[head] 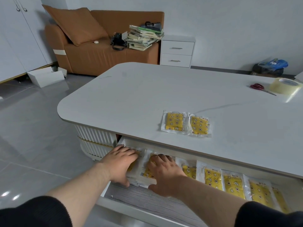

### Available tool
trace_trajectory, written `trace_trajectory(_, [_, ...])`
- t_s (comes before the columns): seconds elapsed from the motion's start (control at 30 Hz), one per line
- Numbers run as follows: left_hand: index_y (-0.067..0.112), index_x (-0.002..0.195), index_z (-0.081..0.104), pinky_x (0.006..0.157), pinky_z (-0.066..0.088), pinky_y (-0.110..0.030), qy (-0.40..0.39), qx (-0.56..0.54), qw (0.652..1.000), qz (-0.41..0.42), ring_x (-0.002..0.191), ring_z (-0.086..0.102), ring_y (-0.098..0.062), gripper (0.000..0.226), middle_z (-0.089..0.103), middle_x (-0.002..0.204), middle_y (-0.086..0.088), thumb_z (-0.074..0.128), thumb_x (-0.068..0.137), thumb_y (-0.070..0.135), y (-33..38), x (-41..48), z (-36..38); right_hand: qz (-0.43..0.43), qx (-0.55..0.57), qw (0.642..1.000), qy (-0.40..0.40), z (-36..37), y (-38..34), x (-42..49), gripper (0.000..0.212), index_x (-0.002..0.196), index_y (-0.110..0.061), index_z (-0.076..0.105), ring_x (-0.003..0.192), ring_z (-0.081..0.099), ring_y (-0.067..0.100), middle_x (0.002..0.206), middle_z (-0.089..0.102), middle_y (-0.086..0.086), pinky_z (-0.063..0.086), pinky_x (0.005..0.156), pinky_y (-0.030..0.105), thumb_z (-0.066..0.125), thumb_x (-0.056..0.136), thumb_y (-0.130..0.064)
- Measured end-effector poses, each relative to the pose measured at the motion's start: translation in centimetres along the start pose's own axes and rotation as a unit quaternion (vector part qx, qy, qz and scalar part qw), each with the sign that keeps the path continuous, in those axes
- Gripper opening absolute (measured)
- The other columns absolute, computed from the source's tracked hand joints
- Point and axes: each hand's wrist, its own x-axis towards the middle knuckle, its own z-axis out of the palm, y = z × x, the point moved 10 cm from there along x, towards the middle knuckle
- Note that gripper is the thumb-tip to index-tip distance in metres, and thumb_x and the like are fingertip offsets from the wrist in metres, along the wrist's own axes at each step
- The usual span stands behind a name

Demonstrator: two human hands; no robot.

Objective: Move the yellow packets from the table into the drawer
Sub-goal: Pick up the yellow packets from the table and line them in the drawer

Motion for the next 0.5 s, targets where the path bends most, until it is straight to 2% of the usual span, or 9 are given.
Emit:
trace_trajectory(0.23, [0.023, 0.147, 0.03, 0.118, -0.008, -0.034, 0.017, 0.004, 1.0, 0.001, 0.146, 0.016, -0.016, 0.094, 0.026, 0.157, 0.004, 0.072, 0.07, 0.055, 0.3, 0.0, -0.3, 0.03, 0.057, 0.998, -0.005, 0.6, 0.8, 0.5, 0.064, 0.137, -0.02, 0.038, 0.135, 0.031, 0.026, 0.144, 0.036, 0.002, 0.02, 0.117, 0.04, 0.058, 0.085, -0.051])
trace_trajectory(0.37, [0.025, 0.148, 0.029, 0.118, -0.009, -0.035, 0.013, -0.002, 1.0, 0.004, 0.147, 0.015, -0.015, 0.096, 0.025, 0.158, 0.005, 0.069, 0.069, 0.061, 0.1, 0.1, 0.1, 0.035, 0.075, 0.997, 0.001, 0.6, 1.3, 0.4, 0.068, 0.138, -0.022, 0.038, 0.138, 0.029, 0.023, 0.147, 0.034, -0.001, 0.018, 0.117, 0.038, 0.06, 0.083, -0.054])
trace_trajectory(0.43, [0.025, 0.149, 0.028, 0.121, -0.008, -0.037, 0.01, -0.011, 1.0, 0.0, 0.147, 0.012, -0.014, 0.099, 0.022, 0.159, 0.006, 0.06, 0.068, 0.071, 0.0, 0.0, 0.2, 0.033, 0.084, 0.996, -0.008, 0.5, 1.3, 0.4, 0.071, 0.139, -0.023, 0.039, 0.138, 0.03, 0.022, 0.148, 0.035, -0.001, 0.019, 0.117, 0.038, 0.06, 0.081, -0.059])
trace_trajectory(0.5, [0.025, 0.149, 0.028, 0.121, -0.006, -0.037, 0.022, -0.03, 0.999, -0.009, 0.148, 0.011, -0.013, 0.092, 0.019, 0.16, 0.005, 0.042, 0.073, 0.076, -0.1, -0.1, -0.1, 0.051, 0.131, 0.99, -0.004, 0.1, 1.6, 0.4, 0.065, 0.133, -0.026, 0.047, 0.13, 0.04, 0.021, 0.14, 0.044, -0.003, 0.03, 0.113, 0.036, 0.055, 0.08, -0.064])
